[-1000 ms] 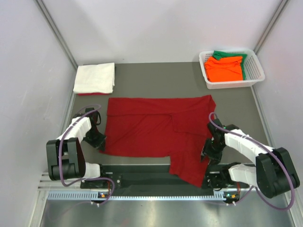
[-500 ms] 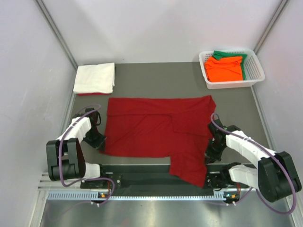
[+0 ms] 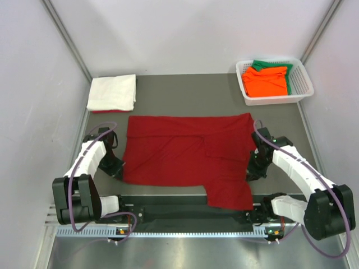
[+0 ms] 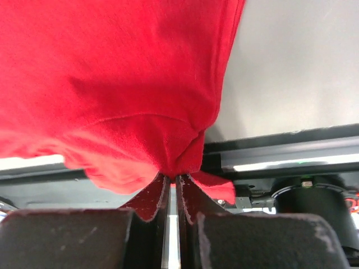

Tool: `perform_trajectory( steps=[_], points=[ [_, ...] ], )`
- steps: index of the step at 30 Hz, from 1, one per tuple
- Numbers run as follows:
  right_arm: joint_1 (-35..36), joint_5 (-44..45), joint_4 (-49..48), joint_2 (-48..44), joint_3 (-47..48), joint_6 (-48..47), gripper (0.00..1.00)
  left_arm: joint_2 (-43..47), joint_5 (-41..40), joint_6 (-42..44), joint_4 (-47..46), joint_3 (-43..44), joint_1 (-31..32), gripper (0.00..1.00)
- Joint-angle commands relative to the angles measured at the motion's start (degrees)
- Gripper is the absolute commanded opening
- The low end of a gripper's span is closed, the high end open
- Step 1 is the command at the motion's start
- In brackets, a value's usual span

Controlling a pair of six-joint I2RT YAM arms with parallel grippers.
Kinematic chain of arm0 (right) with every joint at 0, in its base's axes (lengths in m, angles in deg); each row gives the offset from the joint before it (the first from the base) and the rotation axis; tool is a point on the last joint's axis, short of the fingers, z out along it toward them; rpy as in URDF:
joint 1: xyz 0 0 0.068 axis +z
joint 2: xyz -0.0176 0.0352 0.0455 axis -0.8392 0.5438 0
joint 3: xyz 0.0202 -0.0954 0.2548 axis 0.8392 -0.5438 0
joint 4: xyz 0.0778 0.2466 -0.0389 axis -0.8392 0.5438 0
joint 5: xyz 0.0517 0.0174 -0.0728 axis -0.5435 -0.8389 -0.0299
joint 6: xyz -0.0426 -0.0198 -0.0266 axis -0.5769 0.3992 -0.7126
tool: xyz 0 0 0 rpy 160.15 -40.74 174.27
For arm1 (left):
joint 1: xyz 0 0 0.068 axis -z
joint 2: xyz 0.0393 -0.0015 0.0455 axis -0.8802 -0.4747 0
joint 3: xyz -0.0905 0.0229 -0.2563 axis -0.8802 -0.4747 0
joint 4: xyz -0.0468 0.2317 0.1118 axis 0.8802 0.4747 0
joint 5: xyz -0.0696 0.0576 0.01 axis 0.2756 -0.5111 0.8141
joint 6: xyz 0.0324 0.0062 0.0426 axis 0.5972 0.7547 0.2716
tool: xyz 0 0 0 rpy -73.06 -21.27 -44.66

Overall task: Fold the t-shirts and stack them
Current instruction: Fold the tshirt

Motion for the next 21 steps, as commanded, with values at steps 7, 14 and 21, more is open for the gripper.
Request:
perform_trajectory(
  steps=[7,14,21],
  points=[
    [-10.6,-1.1,-0.2,7.1,13.6,-13.9,0.00,-1.8,1.6,2.3,-0.8,9.1,2.0,0.00],
    [-11.1,-8.5,-5.2,17.4,22.8,-17.3,0.00,-8.9,1.2,2.7,-4.3,15.4,3.4,0.00],
    [-11.2,-9.5,-6.2,24.4,31.2,-18.8,0.00,-15.3,0.7,4.1,-6.6,22.6,3.4,0.00]
  ],
)
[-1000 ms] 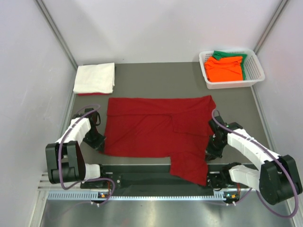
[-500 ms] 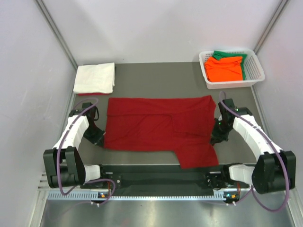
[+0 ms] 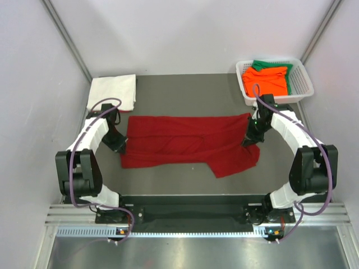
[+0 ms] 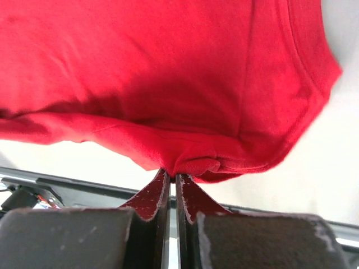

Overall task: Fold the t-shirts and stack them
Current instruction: Fold the tshirt

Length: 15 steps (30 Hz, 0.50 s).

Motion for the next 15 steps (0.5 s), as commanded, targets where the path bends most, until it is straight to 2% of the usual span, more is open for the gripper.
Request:
perform_trajectory(
  steps=[1,15],
  points=[
    [-0.7,-1.0,-1.1,1.7,5.4,-2.2,0.00,-2.0,-0.7,1.4,-2.8,4.2,0.1,0.00],
    [-2.8,-1.5,-3.5,8.1,8.0,-2.7,0.00,-11.9,0.3,3.4,-6.0,13.9,0.6,0.00]
  ],
)
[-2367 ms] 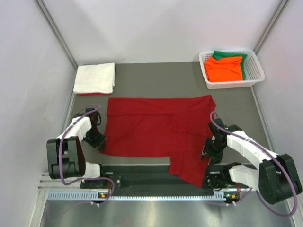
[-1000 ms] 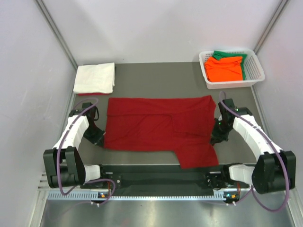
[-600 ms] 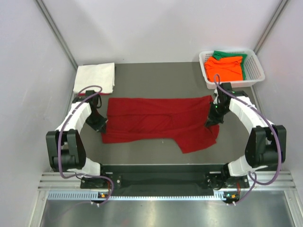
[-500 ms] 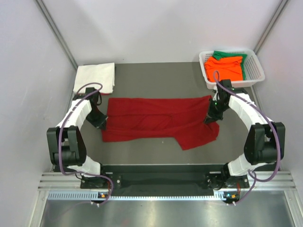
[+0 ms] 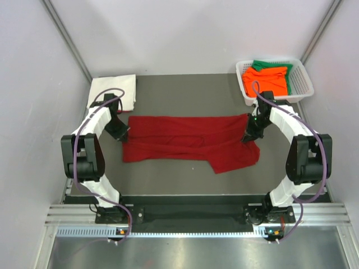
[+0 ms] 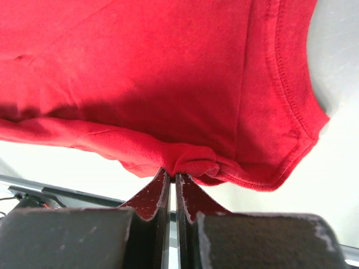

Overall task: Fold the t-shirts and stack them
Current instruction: Fold the tshirt

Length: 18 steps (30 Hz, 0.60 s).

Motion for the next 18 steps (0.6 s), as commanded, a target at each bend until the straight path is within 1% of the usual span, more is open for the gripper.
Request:
perform_trajectory(
  steps=[1,7,11,18],
  points=[
    [-1.3,-0.5,-2.0,1.1,3.0,-1.1,0.00,-1.6,-1.0,1.2,-1.9,3.6,0.1,0.00],
    [-1.5,-1.0,-2.8,4.3,4.3,-1.4,0.00,-6.7,-1.9,2.1,-1.3,8.3,0.2,0.00],
    [-1.9,-1.0,-3.6,5.9,5.5,-1.1,0.00,-8.7,-2.5,2.6,-1.2,10.5,0.2,0.00],
    [-2.2,-1.4,-4.2,9.8,8.9,-1.3,0.00,-10.5,-3.3,3.3,-0.8,11.3,0.2,0.00]
  ],
)
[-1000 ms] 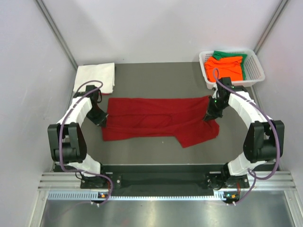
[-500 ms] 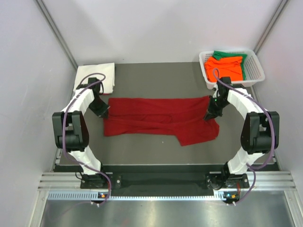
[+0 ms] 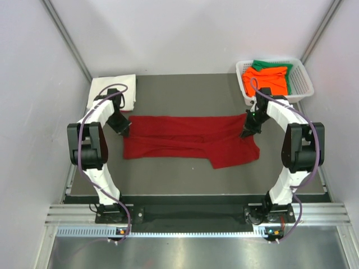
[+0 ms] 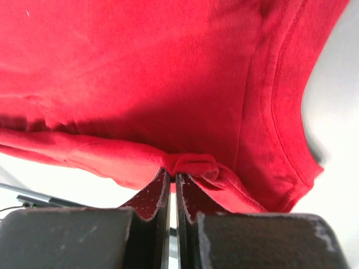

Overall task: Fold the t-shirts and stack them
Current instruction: Fold the tshirt

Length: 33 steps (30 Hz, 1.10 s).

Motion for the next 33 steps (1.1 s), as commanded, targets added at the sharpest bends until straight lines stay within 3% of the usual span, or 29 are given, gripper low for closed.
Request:
perform_trajectory(
  steps=[1,4,5,6,10,12,15,17,20,21,27,33],
  points=[
    [-1.0,-0.2,-2.2,1.6,3.9,-0.8,0.00,-0.6,-2.8,1.3,-0.2,2.3,0.0,0.00],
    [-1.5,0.2,-1.9,4.1,6.3,-1.0,0.03,-1.6,-3.2,2.5,-0.6,2.8,0.0,0.01],
    [-1.8,0.5,-1.5,5.0,7.9,-1.3,0.05,-1.9,-3.2,3.2,-0.6,3.4,0.0,0.05],
    [-2.0,0.8,-0.5,5.1,8.9,-1.7,0.15,-2.1,-3.8,4.3,-0.2,3.9,0.1,0.18],
    [-0.8,6.2,3.7,1.3,13.0,-3.7,0.39,1.3,-7.8,7.2,1.8,4.8,1.0,0.32],
    [2.5,7.7,4.5,-0.8,13.3,-3.4,0.47,4.2,-8.9,8.5,1.1,2.8,2.3,0.34],
    [10.7,7.2,2.6,-3.9,11.3,-1.9,0.48,10.4,-6.4,10.2,-1.9,-1.2,5.2,0.36],
    [15.8,6.9,-1.7,-4.3,8.7,-0.2,0.45,12.5,0.2,11.5,-5.2,-6.2,6.9,0.31],
    [24.0,7.4,-7.4,-3.2,6.3,3.6,0.28,13.8,4.3,10.1,-10.3,-11.7,9.0,0.13],
    [26.8,7.6,-9.0,-2.9,5.6,4.6,0.21,13.3,4.3,10.0,-11.1,-12.7,9.2,0.11],
    [34.8,9.0,-16.2,-0.3,2.1,8.2,0.02,12.6,6.6,10.7,-13.7,-17.7,9.3,0.07],
    [37.5,10.0,-19.4,3.0,-0.5,10.7,0.00,12.2,8.3,10.6,-14.7,-18.1,9.3,0.07]
  ],
)
